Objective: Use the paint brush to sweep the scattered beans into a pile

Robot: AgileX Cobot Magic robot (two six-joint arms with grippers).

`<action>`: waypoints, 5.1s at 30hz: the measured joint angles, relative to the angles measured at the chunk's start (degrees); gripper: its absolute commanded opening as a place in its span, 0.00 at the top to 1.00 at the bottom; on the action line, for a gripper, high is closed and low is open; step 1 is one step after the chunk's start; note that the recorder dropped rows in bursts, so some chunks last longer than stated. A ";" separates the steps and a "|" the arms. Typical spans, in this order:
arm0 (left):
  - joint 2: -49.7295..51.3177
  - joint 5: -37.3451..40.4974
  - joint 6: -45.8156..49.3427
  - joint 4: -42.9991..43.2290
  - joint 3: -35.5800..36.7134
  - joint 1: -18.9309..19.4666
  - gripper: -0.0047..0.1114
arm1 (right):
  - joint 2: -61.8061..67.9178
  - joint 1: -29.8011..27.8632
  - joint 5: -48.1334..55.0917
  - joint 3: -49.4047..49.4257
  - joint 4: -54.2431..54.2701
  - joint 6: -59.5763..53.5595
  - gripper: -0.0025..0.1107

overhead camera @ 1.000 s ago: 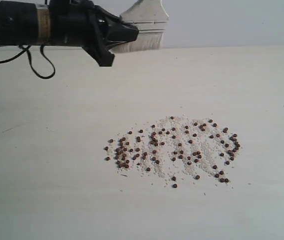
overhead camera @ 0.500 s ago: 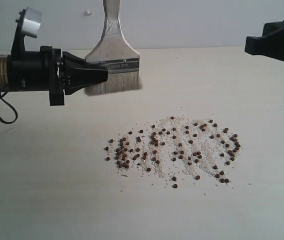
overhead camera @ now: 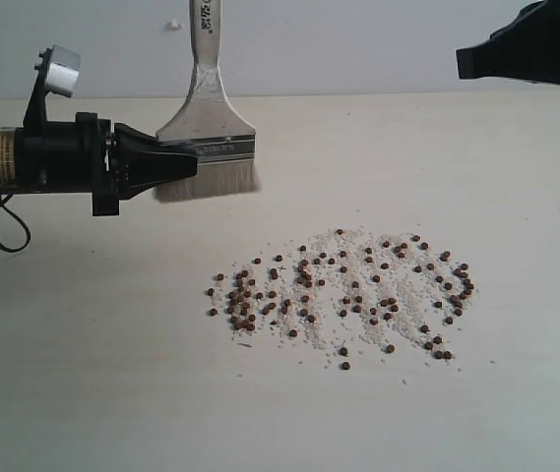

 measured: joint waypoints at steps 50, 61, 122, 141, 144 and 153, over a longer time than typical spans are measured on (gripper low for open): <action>-1.56 0.00 1.31 7.75 -0.01 0.13 0.96 | 0.02 0.00 -0.46 0.00 1.41 0.61 0.98; -1.56 0.00 1.42 5.98 -0.01 0.13 0.96 | 0.41 0.00 -3.33 0.00 1.41 1.69 0.98; -1.19 0.00 0.31 7.19 -0.01 4.67 0.96 | 31.19 -15.44 54.77 -9.58 103.46 -109.60 0.98; 0.54 0.00 1.47 4.66 -0.01 3.25 0.96 | 31.19 5.61 24.12 -20.69 103.58 -90.64 0.98; 0.54 0.00 1.47 4.66 -0.01 3.25 0.96 | 31.26 7.08 22.39 -21.55 103.58 -89.28 0.98; 0.54 0.00 1.67 4.42 -0.01 3.25 0.96 | 31.41 9.77 21.65 -22.17 103.80 -85.51 0.98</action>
